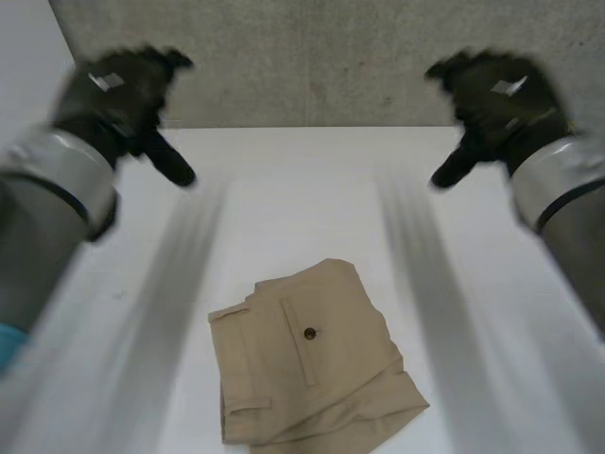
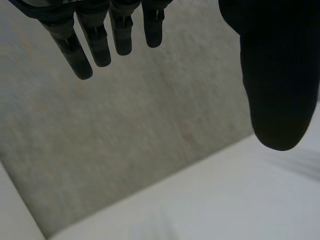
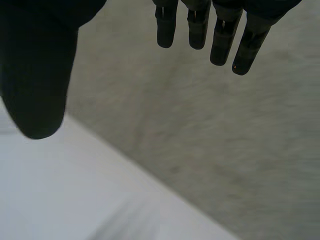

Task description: Fold the shorts.

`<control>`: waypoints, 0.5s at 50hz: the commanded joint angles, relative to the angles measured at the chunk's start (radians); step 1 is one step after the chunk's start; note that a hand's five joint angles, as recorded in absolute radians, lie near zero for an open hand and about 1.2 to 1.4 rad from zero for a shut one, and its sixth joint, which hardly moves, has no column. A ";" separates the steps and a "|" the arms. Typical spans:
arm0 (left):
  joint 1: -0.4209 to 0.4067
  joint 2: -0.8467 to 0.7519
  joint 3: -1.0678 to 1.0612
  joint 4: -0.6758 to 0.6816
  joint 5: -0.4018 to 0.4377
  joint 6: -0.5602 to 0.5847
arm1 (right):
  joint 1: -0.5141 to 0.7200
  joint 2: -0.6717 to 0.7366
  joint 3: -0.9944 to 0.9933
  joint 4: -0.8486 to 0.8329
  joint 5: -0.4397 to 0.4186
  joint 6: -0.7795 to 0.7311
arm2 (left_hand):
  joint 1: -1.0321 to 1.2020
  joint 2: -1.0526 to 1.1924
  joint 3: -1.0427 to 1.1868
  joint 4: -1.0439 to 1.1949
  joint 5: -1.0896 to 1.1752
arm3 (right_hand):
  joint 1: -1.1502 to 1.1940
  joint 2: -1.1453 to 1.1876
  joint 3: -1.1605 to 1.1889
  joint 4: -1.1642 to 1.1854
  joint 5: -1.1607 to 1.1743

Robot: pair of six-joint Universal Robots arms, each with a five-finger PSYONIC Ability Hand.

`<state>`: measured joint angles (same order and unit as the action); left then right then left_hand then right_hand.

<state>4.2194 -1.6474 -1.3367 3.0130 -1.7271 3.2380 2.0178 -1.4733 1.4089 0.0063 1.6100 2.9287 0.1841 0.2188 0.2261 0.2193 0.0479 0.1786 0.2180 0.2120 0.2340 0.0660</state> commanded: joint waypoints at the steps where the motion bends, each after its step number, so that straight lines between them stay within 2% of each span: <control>1: 0.116 0.008 0.105 -0.230 0.107 -0.057 | -0.070 -0.024 -0.068 0.135 0.021 0.001 | 0.009 -0.026 -0.033 -0.026 -0.029 | -0.004 -0.044 -0.037 -0.059 -0.066; 25: 0.108 0.015 0.086 -0.226 0.109 -0.061 | -0.064 -0.038 -0.033 0.123 0.008 -0.002 | 0.003 -0.032 -0.039 -0.032 -0.035 | -0.004 -0.044 -0.037 -0.059 -0.066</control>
<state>4.3260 -1.6323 -1.2510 2.7852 -1.6184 3.1761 1.9500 -1.5111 1.3597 0.1350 1.6361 2.9346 0.1842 0.2188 0.2261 0.2192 0.0479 0.1786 0.2180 0.2120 0.2340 0.0661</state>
